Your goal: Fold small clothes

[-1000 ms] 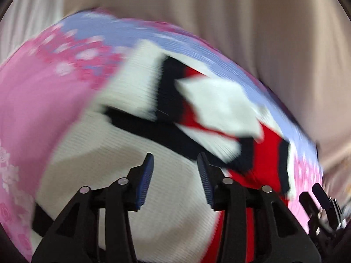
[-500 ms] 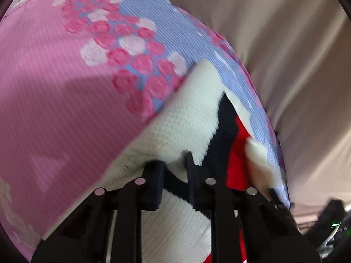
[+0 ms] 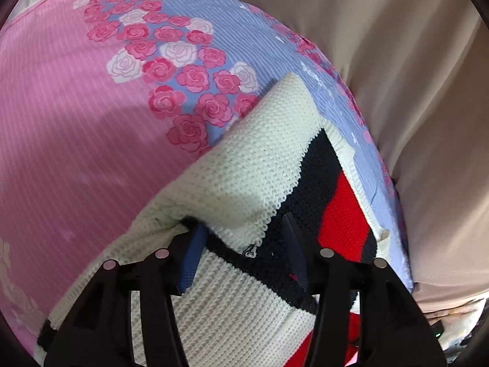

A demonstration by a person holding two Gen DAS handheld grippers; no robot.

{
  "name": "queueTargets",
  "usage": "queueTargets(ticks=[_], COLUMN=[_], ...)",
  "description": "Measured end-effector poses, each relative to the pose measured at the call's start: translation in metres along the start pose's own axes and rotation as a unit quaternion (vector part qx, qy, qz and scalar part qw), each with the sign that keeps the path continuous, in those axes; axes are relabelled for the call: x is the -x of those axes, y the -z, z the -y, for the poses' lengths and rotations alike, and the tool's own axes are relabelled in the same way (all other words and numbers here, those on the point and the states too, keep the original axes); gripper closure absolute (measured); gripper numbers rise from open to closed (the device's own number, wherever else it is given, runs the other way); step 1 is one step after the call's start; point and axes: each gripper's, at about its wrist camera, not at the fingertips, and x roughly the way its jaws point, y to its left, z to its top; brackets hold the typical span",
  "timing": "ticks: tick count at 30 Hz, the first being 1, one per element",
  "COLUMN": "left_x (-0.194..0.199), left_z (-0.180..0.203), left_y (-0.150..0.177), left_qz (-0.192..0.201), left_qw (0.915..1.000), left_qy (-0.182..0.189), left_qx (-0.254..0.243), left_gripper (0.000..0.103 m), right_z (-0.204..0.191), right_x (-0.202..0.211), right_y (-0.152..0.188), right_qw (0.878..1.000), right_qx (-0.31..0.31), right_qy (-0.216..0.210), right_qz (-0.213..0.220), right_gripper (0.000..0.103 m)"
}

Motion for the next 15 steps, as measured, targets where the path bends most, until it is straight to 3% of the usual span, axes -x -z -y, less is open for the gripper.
queueTargets(ticks=[1,2,3,4,7,10,11,14,15], left_x=[-0.002,-0.004,-0.003,-0.001,0.027,0.045,0.037,0.006,0.004], left_z=[0.001,0.001,0.000,-0.002,-0.005,-0.010,-0.014,-0.028,-0.030], left_y=[-0.001,-0.002,-0.004,-0.007,-0.011,-0.014,-0.014,-0.006,-0.003], left_qz=[0.004,0.005,0.006,0.006,0.041,0.072,0.063,0.023,0.026], left_qw=[1.0000,0.9999,0.9999,0.9999,0.9988,0.9972,0.9978,0.9990,0.9990], left_qy=[-0.006,-0.010,-0.012,-0.010,0.013,0.010,0.003,-0.029,-0.028], left_qx=[0.000,0.000,0.000,0.006,0.022,0.019,0.020,0.027,0.024], left_gripper=[0.059,0.065,0.087,0.093,0.094,0.094,0.094,0.094,0.094], right_z=[-0.001,-0.002,-0.005,-0.012,-0.037,-0.035,-0.027,0.011,0.019], right_x=[-0.005,-0.012,-0.017,-0.010,0.048,0.085,0.078,0.005,-0.002], right_y=[-0.004,-0.008,-0.012,-0.016,-0.025,-0.024,-0.020,0.002,0.009], right_qw=[1.000,1.000,0.999,1.000,0.995,0.990,0.992,0.999,0.999], right_qx=[0.000,-0.001,0.000,0.002,0.027,0.032,0.033,0.018,0.007], right_qy=[0.004,0.010,0.008,-0.003,-0.082,-0.107,-0.094,0.008,0.005], right_qz=[-0.006,-0.019,-0.035,-0.031,0.040,0.083,0.074,-0.034,-0.042], right_gripper=[0.046,0.074,0.094,0.095,0.096,0.096,0.096,0.096,0.097])
